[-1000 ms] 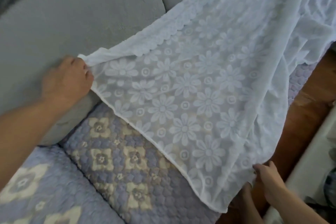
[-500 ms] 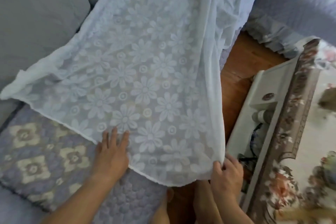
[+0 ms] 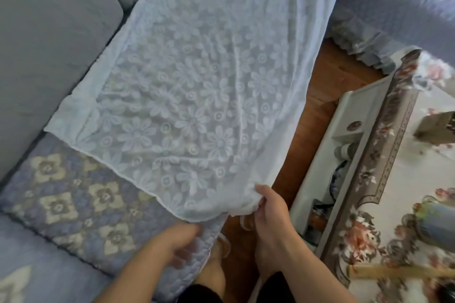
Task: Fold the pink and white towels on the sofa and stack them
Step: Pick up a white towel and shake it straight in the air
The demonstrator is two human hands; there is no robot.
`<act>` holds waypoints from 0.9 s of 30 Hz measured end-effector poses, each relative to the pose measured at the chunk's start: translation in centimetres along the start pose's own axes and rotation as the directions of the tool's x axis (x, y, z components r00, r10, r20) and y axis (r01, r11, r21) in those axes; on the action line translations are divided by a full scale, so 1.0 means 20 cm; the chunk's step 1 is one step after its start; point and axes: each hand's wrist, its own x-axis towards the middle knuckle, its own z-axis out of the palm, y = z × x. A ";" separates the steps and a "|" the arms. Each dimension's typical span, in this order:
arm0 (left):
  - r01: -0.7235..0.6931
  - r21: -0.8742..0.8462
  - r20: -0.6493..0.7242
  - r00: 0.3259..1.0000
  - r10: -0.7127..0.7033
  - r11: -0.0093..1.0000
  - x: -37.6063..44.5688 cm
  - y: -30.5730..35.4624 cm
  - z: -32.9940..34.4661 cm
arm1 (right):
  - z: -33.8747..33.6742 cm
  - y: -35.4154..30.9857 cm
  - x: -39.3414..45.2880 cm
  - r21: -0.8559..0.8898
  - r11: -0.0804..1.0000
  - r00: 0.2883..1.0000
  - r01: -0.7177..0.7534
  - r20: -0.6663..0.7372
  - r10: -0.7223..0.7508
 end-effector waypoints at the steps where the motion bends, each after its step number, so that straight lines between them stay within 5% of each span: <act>1: 0.033 -0.207 0.138 0.990 -0.004 0.978 0.00 -0.02 0.08 | 0.01 -0.02 -0.03 0.090 0.996 0.998 -0.006 0.058 0.001; 4: 0.036 -0.764 0.220 0.953 0.207 0.644 0.05 -0.03 0.23 | 0.01 -0.06 -0.13 0.180 0.982 0.967 -0.060 0.256 0.012; 6: 0.009 -0.933 0.150 0.919 0.364 0.361 0.04 0.00 0.28 | -0.01 -0.05 -0.17 0.176 0.978 0.955 -0.115 0.290 0.060; 8: -0.048 -0.965 0.076 0.888 0.453 0.257 0.00 0.04 0.31 | -0.05 -0.03 -0.18 0.142 0.975 0.952 -0.171 0.281 0.126; 15: -0.068 -0.916 0.135 0.874 0.466 0.395 -0.25 -0.01 0.41 | -0.17 -0.01 -0.26 0.073 0.973 0.967 -0.218 0.150 0.205; 17: -0.030 -0.899 0.183 0.881 0.436 0.437 -0.37 0.00 0.47 | -0.14 -0.02 -0.36 -0.127 0.978 0.975 -0.163 0.134 0.179; 20: 0.016 -0.862 0.248 0.884 0.395 0.507 -0.50 0.04 0.56 | -0.09 -0.06 -0.49 -0.663 0.749 0.994 0.004 0.082 0.067; 24: 0.013 -0.891 0.145 0.955 0.257 0.455 -0.53 0.09 0.66 | -0.09 -0.19 -0.53 -0.823 0.567 0.954 0.032 0.194 0.228; 27: -0.086 -0.840 -0.047 0.995 0.087 0.536 -0.47 0.12 0.69 | -0.16 -0.33 -0.35 -0.865 0.500 0.909 -0.034 0.181 0.376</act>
